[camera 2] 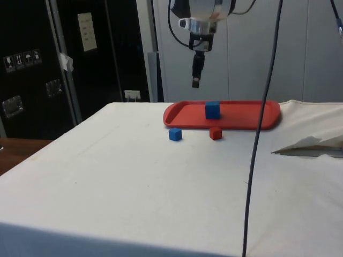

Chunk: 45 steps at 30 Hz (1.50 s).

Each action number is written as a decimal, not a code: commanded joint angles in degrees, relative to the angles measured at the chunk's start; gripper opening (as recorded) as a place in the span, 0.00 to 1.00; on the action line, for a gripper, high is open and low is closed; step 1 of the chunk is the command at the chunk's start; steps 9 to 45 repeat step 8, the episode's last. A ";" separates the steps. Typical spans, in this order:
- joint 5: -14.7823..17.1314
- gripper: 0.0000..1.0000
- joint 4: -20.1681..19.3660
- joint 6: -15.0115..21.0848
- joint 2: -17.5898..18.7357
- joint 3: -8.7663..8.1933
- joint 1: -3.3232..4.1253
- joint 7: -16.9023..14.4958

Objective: Pick up the largest block and place it onto the tray.

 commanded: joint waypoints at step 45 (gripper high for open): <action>-1.83 1.00 0.63 0.00 0.06 0.23 0.69 2.12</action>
